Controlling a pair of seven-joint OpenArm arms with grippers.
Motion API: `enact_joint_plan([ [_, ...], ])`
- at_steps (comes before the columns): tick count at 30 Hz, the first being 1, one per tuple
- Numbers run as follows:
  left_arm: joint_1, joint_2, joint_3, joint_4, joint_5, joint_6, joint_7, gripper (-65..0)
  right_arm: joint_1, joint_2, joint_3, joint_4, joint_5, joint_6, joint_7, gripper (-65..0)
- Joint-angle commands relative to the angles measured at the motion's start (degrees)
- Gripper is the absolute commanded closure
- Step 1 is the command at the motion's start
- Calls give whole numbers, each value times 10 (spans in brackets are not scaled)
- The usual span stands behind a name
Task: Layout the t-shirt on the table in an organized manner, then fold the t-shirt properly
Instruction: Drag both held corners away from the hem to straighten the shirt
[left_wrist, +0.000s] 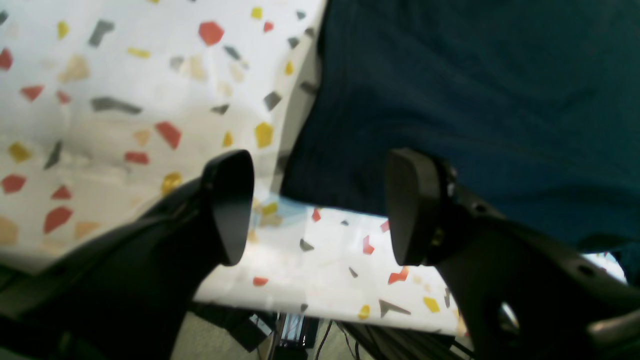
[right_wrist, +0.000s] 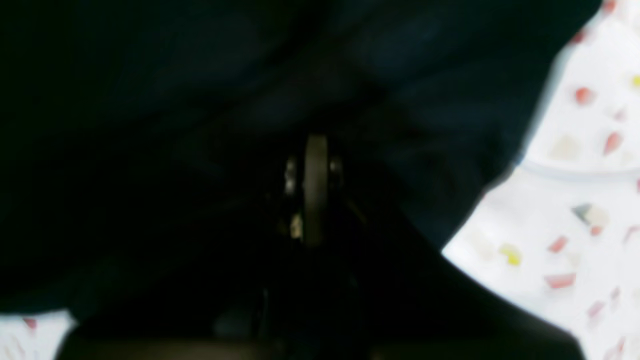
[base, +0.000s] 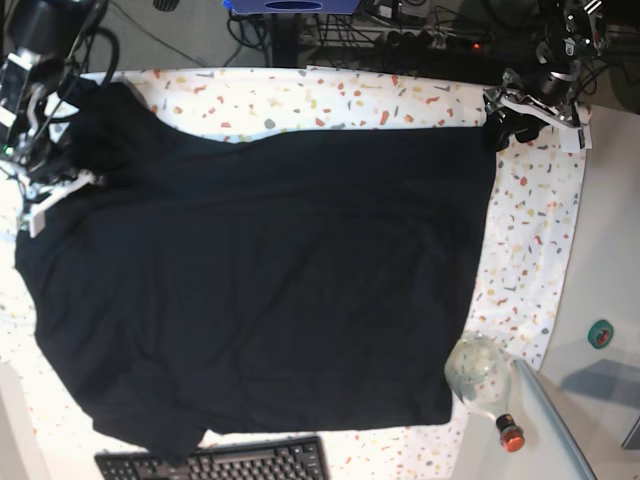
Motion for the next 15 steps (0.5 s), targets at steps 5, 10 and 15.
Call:
enact_joint_plan([
  [5, 4, -10, -5, 4, -5, -4, -12, -397, 49, 59, 4, -107, -7, -5, 70, 0],
  [10, 12, -7, 3, 7, -5, -4, -11, -397, 68, 71, 4, -127, -7, -2, 77, 0],
  [15, 20, -4, 34, 11, -1, -5, -15, -397, 22, 48, 7, -9, -5, -1, 73, 0],
])
